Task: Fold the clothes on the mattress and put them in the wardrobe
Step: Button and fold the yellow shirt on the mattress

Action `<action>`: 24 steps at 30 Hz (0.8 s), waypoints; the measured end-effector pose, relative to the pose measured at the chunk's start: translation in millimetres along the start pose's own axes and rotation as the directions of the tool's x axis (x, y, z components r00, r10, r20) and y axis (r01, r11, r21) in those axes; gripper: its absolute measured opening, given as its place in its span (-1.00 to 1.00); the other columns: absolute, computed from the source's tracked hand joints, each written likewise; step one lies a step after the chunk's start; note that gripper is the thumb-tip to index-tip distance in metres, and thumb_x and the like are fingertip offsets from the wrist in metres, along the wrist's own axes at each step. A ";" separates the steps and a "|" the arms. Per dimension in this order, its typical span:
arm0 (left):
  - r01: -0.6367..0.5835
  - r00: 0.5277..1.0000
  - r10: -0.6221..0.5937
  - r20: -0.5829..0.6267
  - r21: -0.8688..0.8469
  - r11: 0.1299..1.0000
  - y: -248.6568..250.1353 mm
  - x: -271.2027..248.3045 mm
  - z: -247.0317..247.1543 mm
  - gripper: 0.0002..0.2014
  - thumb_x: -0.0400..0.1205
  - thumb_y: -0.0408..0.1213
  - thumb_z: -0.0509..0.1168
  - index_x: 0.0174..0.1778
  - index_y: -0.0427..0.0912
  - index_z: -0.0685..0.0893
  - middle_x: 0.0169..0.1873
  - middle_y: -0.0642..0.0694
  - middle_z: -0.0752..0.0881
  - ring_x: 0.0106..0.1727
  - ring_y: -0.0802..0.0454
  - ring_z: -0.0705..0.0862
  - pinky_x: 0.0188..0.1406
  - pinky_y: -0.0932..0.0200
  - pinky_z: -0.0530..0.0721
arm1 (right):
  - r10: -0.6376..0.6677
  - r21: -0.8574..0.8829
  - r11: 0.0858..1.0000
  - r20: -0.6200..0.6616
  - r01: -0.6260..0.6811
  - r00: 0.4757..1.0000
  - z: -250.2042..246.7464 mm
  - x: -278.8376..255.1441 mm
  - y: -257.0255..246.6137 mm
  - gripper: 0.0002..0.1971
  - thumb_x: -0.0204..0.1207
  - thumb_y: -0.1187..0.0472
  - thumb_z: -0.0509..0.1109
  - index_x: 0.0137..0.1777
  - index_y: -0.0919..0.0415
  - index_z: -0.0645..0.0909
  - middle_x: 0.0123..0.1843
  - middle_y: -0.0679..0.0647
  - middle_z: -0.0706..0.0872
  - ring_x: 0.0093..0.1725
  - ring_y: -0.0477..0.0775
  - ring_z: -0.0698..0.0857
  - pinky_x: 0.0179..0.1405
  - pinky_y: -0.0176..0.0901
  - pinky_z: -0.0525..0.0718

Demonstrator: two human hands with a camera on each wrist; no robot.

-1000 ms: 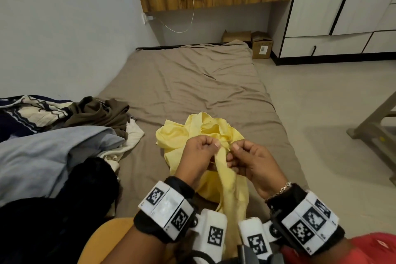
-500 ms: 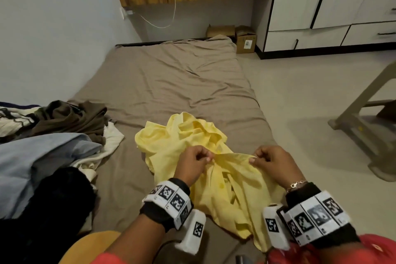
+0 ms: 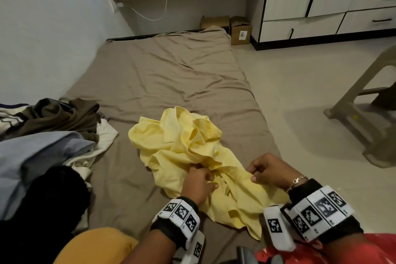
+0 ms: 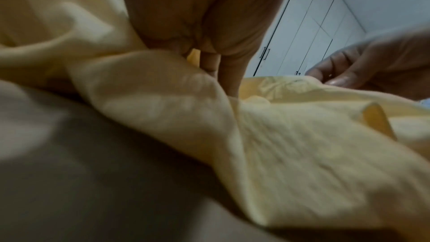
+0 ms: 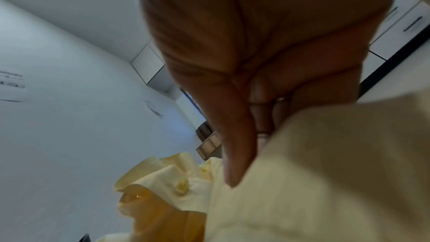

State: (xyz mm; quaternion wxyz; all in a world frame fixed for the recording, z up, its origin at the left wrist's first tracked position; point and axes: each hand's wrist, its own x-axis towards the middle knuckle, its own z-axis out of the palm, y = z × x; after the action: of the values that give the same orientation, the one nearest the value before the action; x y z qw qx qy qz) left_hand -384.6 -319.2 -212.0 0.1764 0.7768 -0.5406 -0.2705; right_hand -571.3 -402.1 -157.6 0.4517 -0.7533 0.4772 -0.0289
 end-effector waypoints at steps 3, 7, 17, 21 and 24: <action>0.055 0.996 -0.049 -0.072 0.088 0.995 4.4 -3.4 8.1 -0.79 0.57 -0.09 0.35 0.00 -0.13 0.67 0.11 -0.12 0.62 0.20 -0.08 0.55 0.18 0.14 0.49 | -0.029 0.078 0.997 0.053 0.025 0.998 7.7 1.3 -2.6 -0.90 0.41 0.42 0.47 -0.13 0.24 0.72 -0.30 0.02 0.67 -0.33 -0.14 0.58 -0.29 -0.47 0.54; 0.067 0.995 -0.054 -0.081 0.168 0.984 14.5 -5.5 9.7 -0.80 0.62 -0.19 0.25 0.06 -0.18 0.68 0.10 -0.14 0.70 0.22 -0.12 0.58 0.14 0.04 0.57 | -0.053 0.000 0.999 0.076 0.053 0.996 25.3 5.8 -3.5 -0.88 0.43 0.20 0.49 -0.29 0.13 0.64 -0.27 0.03 0.61 -0.23 -0.06 0.53 -0.18 -0.24 0.43; 0.032 0.981 -0.147 -0.127 -0.642 0.766 35.8 -39.6 -46.4 -0.78 0.56 -0.50 0.33 -0.39 -0.19 0.59 -0.51 -0.08 0.56 -0.47 0.06 0.52 -0.58 0.28 0.52 | -0.107 0.568 0.804 -0.152 0.175 0.983 35.0 3.3 -43.8 -0.75 0.48 0.37 0.41 -0.42 0.17 0.57 -0.54 -0.11 0.60 -0.50 -0.17 0.55 -0.43 -0.31 0.49; 0.005 0.991 -0.105 -0.086 -0.749 0.662 45.3 -52.9 -59.4 -0.79 0.58 -0.55 0.29 -0.36 -0.26 0.59 -0.48 -0.10 0.57 -0.45 0.13 0.54 -0.65 0.35 0.52 | -0.248 0.463 0.755 -0.452 0.463 0.857 42.0 -5.8 -54.2 -0.92 0.35 0.24 0.50 -0.22 0.14 0.64 -0.25 -0.02 0.72 -0.21 -0.09 0.66 -0.11 -0.25 0.62; -0.017 0.993 -0.083 -0.081 -0.806 0.592 53.0 -59.3 -63.4 -0.81 0.56 -0.61 0.28 -0.33 -0.31 0.62 -0.54 -0.09 0.57 -0.55 0.21 0.54 -0.63 0.36 0.54 | -0.308 0.201 0.843 -0.580 0.498 0.754 52.8 -10.3 -51.1 -0.86 0.27 0.18 0.51 -0.21 0.10 0.62 -0.23 -0.06 0.68 -0.19 -0.13 0.65 -0.13 -0.32 0.58</action>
State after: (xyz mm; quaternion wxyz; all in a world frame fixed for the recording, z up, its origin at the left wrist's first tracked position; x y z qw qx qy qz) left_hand -401.4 -283.6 -118.2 0.5323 0.6372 -0.3352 -0.4453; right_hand -516.5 -352.9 -148.5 0.4100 -0.7112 0.3926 -0.4147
